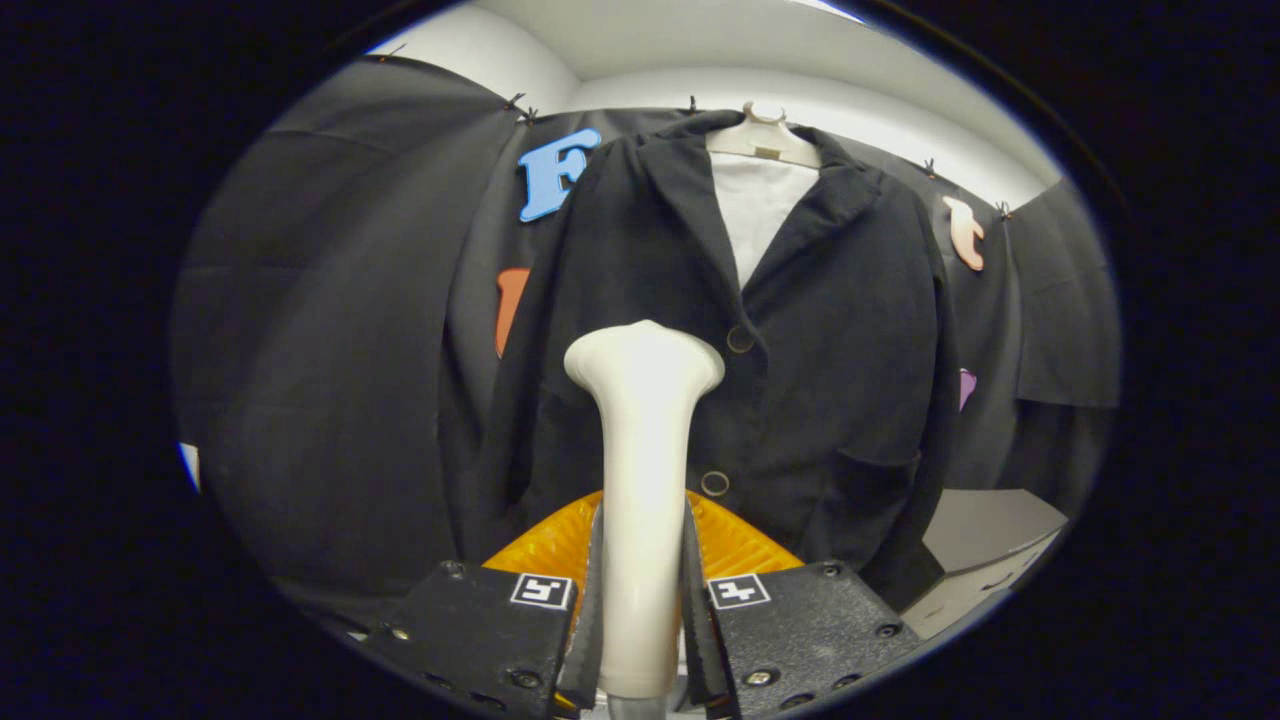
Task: Iron the clothes twice with a garment steamer, once on the left side and once on the right side.
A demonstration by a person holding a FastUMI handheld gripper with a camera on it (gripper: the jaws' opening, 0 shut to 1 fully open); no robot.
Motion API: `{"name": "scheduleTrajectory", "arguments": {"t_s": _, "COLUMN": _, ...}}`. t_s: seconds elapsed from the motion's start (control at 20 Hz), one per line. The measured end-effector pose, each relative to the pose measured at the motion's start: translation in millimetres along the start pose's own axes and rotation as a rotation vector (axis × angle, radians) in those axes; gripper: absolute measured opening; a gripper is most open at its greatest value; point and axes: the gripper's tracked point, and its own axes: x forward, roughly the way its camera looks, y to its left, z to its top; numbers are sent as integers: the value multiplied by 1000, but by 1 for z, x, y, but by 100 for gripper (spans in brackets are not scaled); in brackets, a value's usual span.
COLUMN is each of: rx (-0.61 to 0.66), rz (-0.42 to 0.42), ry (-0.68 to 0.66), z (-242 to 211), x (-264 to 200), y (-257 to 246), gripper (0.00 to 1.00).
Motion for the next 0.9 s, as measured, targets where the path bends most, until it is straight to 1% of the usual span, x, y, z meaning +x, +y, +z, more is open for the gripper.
{"name": "scheduleTrajectory", "arguments": {"t_s": 0.25, "rx": 12, "rz": 12, "ry": 60, "z": -22, "x": -3, "y": 3, "gripper": 36}}
{"name": "scheduleTrajectory", "arguments": {"t_s": 0.9, "rx": -7, "rz": 40, "ry": 202, "z": -90, "x": -13, "y": 10, "gripper": 36}}
